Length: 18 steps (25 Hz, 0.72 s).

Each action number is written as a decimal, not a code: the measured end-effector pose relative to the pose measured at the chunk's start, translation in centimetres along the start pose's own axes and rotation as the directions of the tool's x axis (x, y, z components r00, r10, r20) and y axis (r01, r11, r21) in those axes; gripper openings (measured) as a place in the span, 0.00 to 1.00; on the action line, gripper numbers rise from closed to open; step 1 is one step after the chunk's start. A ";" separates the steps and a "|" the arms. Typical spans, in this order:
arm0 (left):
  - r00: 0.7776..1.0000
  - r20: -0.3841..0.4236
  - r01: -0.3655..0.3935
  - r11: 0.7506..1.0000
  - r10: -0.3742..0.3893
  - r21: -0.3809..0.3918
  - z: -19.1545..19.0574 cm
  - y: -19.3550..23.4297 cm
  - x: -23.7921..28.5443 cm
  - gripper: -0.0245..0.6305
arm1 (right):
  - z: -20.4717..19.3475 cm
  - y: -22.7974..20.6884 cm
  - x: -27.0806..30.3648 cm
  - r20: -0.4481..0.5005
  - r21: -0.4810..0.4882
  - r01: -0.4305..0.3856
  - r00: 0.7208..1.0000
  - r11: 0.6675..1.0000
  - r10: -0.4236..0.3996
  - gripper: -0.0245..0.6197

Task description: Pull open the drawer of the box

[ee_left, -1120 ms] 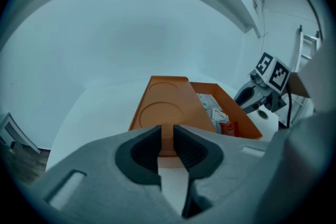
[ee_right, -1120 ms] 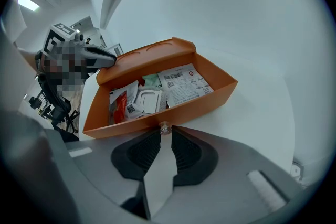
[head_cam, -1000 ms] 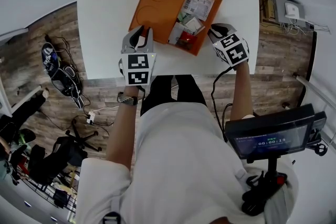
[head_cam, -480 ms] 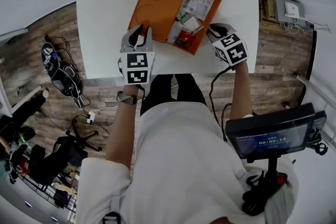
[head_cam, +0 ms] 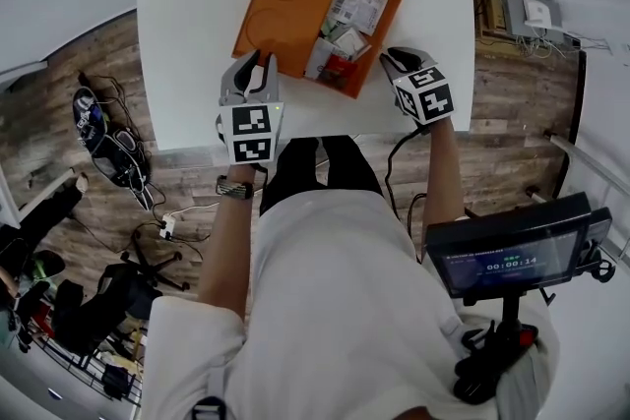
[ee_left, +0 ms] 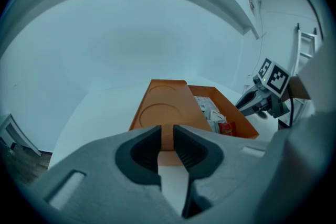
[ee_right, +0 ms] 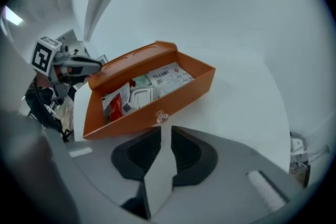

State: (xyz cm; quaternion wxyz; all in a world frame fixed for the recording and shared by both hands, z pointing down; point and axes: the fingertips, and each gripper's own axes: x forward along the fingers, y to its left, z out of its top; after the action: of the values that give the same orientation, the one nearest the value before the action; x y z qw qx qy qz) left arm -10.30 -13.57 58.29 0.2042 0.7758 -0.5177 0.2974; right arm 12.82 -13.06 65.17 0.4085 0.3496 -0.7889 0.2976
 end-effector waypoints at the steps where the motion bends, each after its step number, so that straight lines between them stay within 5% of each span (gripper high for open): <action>1: 1.000 -0.002 -0.003 1.000 0.003 0.003 -0.2 -0.2 0.1 0.15 | -0.3 -0.4 -0.2 0.009 0.025 0.024 1.000 0.999 -0.024 0.12; 6: 1.000 0.021 0.005 1.000 -0.005 0.017 0.8 -1.3 -2.5 0.15 | 0.1 -0.4 -4.3 0.060 0.141 0.128 0.989 0.982 -0.137 0.05; 12: 0.999 0.047 -0.005 0.999 0.003 0.043 3.5 -1.4 -5.4 0.15 | 4.0 2.0 -10.5 0.178 0.113 0.173 0.965 0.978 -0.191 0.04; 18: 0.991 0.131 0.007 0.998 -0.015 0.065 7.8 -1.4 -8.0 0.15 | 9.5 3.7 -16.1 0.339 0.079 0.223 0.911 0.971 -0.237 0.04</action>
State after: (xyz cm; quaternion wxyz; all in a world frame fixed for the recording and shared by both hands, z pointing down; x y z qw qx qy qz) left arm -9.37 -12.48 47.18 0.1460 0.8027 -0.5159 0.2610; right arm 12.55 -13.17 46.09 0.2888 0.4948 -0.7957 0.1966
